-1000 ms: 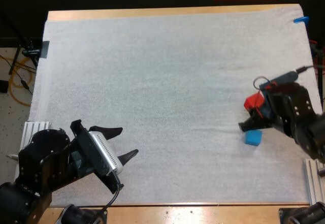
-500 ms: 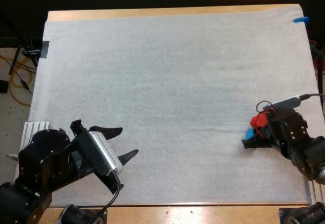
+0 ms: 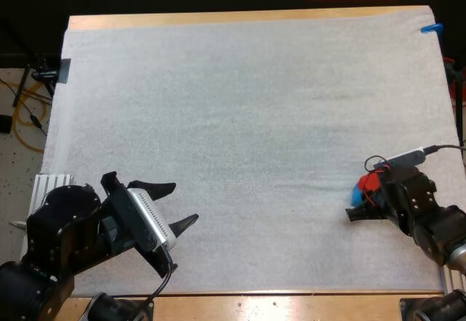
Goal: Stack red cube on blue cube
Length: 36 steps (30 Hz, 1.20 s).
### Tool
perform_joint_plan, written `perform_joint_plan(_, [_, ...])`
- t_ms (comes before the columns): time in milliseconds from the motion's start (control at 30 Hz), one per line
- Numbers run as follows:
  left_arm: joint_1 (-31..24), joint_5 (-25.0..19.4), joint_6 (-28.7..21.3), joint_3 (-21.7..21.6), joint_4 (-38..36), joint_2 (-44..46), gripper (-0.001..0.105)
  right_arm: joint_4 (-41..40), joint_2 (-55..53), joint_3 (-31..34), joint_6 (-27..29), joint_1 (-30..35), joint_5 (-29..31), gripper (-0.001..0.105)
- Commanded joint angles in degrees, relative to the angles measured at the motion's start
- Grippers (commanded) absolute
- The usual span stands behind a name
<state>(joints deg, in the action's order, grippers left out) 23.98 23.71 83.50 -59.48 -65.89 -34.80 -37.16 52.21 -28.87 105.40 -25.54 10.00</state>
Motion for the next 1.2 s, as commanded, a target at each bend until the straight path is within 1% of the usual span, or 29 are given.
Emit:
perform_joint_plan(0, [0.2,0.1,-0.2,-0.2,0.3,-0.3,0.057,1.6,-0.3,0.4,0.8,-0.1,-0.6,0.005])
perform_joint_plan(167, [0.2,0.1,-0.2,-0.2,0.3,-0.7,0.057,3.1,-0.3,2.5,1.2,-0.1,-1.3,0.005])
perform_joint_plan(300, [0.2,0.1,-0.3,-0.2,0.3,-1.1,0.057,4.4,-0.3,2.6,1.6,-0.1,-1.5,0.005])
perform_joint_plan(367, [0.2,0.1,-0.3,-0.2,0.3,-1.1,0.057,5.2,-0.3,2.6,1.6,-0.1,-3.7,0.005])
perform_joint_plan(400, [0.2,0.1,-0.3,-0.2,0.3,-1.1,0.057,5.2,-0.3,2.6,1.6,-0.1,-3.8,0.005])
perform_joint_plan(567, [0.2,0.1,-0.5,-0.2,0.3,-1.1,0.057,5.2,-0.3,2.6,1.6,-0.1,-1.8,0.005])
perform_joint_plan(767, [0.2,0.1,-0.7,-0.2,0.3,-1.1,0.057,5.2,-0.3,4.0,1.1,-0.1,-1.7,0.005])
perform_joint_plan(1167, [0.2,0.1,-1.5,-0.2,0.3,-1.1,0.057,5.9,0.8,4.4,1.1,-0.1,-1.7,0.005])
